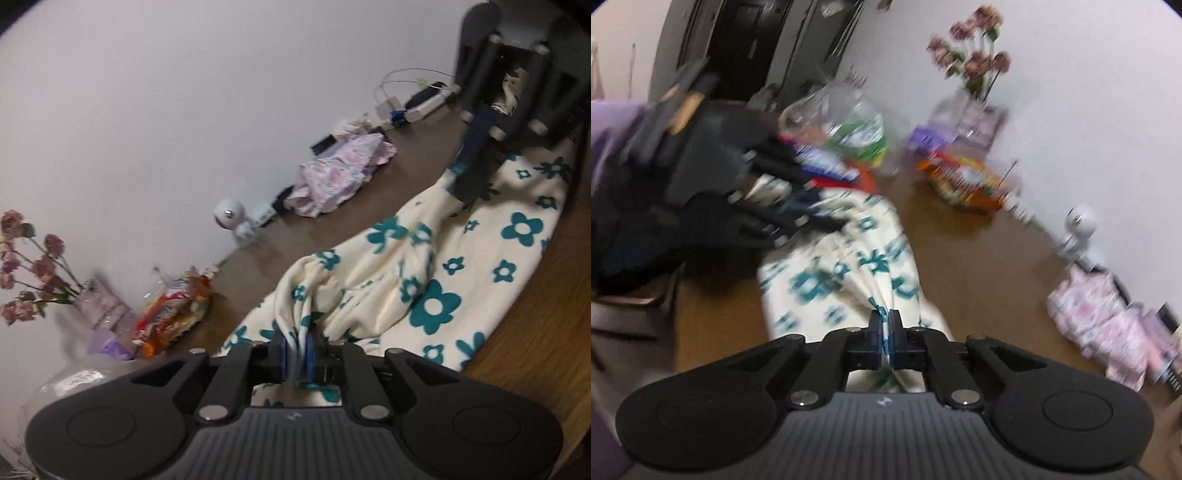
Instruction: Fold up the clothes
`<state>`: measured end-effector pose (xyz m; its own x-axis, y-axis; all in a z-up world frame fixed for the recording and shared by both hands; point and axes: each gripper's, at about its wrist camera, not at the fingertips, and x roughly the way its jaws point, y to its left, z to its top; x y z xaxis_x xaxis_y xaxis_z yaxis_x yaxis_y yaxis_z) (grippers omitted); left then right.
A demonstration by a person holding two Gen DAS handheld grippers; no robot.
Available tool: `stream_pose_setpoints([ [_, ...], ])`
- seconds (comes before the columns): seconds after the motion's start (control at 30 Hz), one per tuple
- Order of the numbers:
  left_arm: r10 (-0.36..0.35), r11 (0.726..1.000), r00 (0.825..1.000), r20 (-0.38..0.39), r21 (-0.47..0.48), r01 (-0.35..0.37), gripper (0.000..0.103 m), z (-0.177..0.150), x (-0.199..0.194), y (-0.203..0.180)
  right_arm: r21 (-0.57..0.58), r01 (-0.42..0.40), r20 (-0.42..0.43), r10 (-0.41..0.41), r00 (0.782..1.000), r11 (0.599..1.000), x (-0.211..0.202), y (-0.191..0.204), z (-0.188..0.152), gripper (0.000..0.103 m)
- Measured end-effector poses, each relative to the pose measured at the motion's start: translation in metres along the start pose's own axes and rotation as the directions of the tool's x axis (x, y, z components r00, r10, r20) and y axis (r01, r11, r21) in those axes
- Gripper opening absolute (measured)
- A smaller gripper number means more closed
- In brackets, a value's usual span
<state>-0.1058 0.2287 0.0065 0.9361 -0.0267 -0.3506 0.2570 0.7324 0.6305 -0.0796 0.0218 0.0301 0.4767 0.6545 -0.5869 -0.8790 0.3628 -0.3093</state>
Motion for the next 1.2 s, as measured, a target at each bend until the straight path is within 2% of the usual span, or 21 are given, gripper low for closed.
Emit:
stream_pose_setpoints([
  [0.1, -0.019, 1.0, 1.0, -0.023, 0.002, 0.019, 0.014, 0.001, -0.001, 0.002, 0.014, -0.003, -0.028, 0.003, 1.0, 1.0, 0.01, 0.005, -0.007, 0.003],
  [0.17, -0.068, 0.997, 0.996, -0.054, -0.047, 0.065, 0.018, 0.001, -0.009, 0.013, 0.027, -0.002, -0.031, 0.003, 0.999, 1.0, 0.013, 0.004, -0.007, 0.003],
  [0.23, -0.128, 0.984, 0.99, -0.053, -0.131, 0.12, 0.029, 0.001, -0.025, 0.034, 0.032, -0.002, -0.031, 0.003, 1.0, 0.999, 0.014, 0.003, -0.008, 0.003],
  [0.3, -0.109, 0.966, 0.994, -0.024, -0.24, 0.1, 0.053, 0.002, -0.045, 0.057, 0.028, -0.001, -0.026, 0.002, 1.0, 1.0, 0.015, 0.003, -0.008, 0.004],
  [0.33, -0.071, 0.949, 0.997, -0.009, -0.31, 0.064, 0.052, 0.006, -0.052, 0.067, 0.023, 0.002, -0.024, -0.002, 1.0, 1.0, 0.014, 0.005, -0.009, 0.004],
  [0.37, -0.033, 0.918, 0.999, 0.008, -0.395, 0.033, 0.052, 0.012, -0.055, 0.078, 0.017, 0.006, -0.022, -0.006, 1.0, 1.0, 0.013, 0.007, -0.01, 0.004],
  [0.43, -0.01, 0.816, 0.999, 0.052, -0.577, 0.038, 0.052, 0.024, -0.054, 0.092, 0.01, 0.011, -0.019, -0.011, 1.0, 1.0, 0.011, 0.01, -0.01, 0.004],
  [0.5, -0.057, 0.708, 0.995, 0.083, -0.699, 0.099, 0.056, 0.035, -0.036, 0.089, 0.012, 0.016, -0.02, -0.016, 1.0, 1.0, 0.011, 0.012, -0.009, 0.005],
  [0.53, -0.105, 0.679, 0.991, 0.078, -0.723, 0.128, 0.056, 0.04, -0.021, 0.081, 0.01, 0.022, -0.022, -0.022, 1.0, 1.0, 0.01, 0.012, -0.009, 0.006],
  [0.57, -0.151, 0.682, 0.987, 0.051, -0.718, 0.141, 0.056, 0.043, -0.007, 0.068, 0.005, 0.035, -0.022, -0.035, 0.999, 0.999, 0.007, 0.014, -0.008, 0.01],
  [0.63, -0.201, 0.733, 0.979, -0.031, -0.668, 0.129, 0.052, 0.045, 0.013, 0.043, 0.003, 0.077, 0.0, -0.077, 0.997, 0.997, -0.017, 0.013, -0.008, 0.028],
  [0.67, -0.195, 0.762, 0.979, -0.064, -0.638, 0.11, 0.051, 0.042, 0.017, 0.034, 0.012, 0.1, 0.025, -0.1, 0.995, 0.995, -0.034, 0.01, -0.009, 0.041],
  [0.7, -0.187, 0.78, 0.978, -0.087, -0.619, 0.094, 0.052, 0.038, 0.02, 0.027, 0.065, 0.121, 0.044, -0.124, 0.991, 0.99, -0.052, -0.002, -0.015, 0.046],
  [0.73, -0.188, 0.776, 0.978, -0.093, -0.624, 0.09, 0.052, 0.033, 0.021, 0.025, 0.126, 0.141, 0.061, -0.149, 0.987, 0.982, -0.07, -0.016, -0.021, 0.046],
  [0.8, -0.201, 0.745, 0.976, -0.087, -0.66, 0.095, 0.054, 0.024, 0.021, 0.026, 0.26, 0.251, 0.015, -0.264, 0.964, 0.933, -0.093, -0.051, -0.038, 0.044],
  [0.87, -0.192, 0.739, 0.977, -0.095, -0.669, 0.08, 0.057, 0.022, 0.024, 0.025, 0.355, 0.32, -0.058, -0.321, 0.945, 0.878, -0.098, -0.08, -0.059, 0.042],
  [0.93, -0.177, 0.742, 0.978, -0.108, -0.668, 0.06, 0.06, 0.022, 0.027, 0.024, 0.454, 0.325, -0.134, -0.297, 0.945, 0.83, -0.092, -0.099, -0.08, 0.015],
  [0.97, -0.171, 0.74, 0.979, -0.115, -0.671, 0.051, 0.06, 0.022, 0.029, 0.024, 0.461, 0.323, -0.167, -0.277, 0.946, 0.826, -0.09, -0.095, -0.09, 0.002],
  [1.03, -0.162, 0.734, 0.979, -0.122, -0.678, 0.037, 0.06, 0.021, 0.029, 0.024, 0.463, 0.318, -0.232, -0.234, 0.944, 0.827, -0.086, -0.084, -0.109, 0.001],
  [1.1, -0.154, 0.729, 0.98, -0.125, -0.684, 0.028, 0.06, 0.019, 0.025, 0.024, 0.453, 0.337, -0.218, -0.264, 0.94, 0.825, -0.097, -0.061, -0.119, 0.001],
  [1.2, -0.156, 0.72, 0.978, -0.139, -0.694, 0.016, 0.06, 0.021, 0.025, 0.026, 0.501, 0.332, -0.2, -0.266, 0.943, 0.8, -0.114, -0.055, -0.117, 0.003],
])
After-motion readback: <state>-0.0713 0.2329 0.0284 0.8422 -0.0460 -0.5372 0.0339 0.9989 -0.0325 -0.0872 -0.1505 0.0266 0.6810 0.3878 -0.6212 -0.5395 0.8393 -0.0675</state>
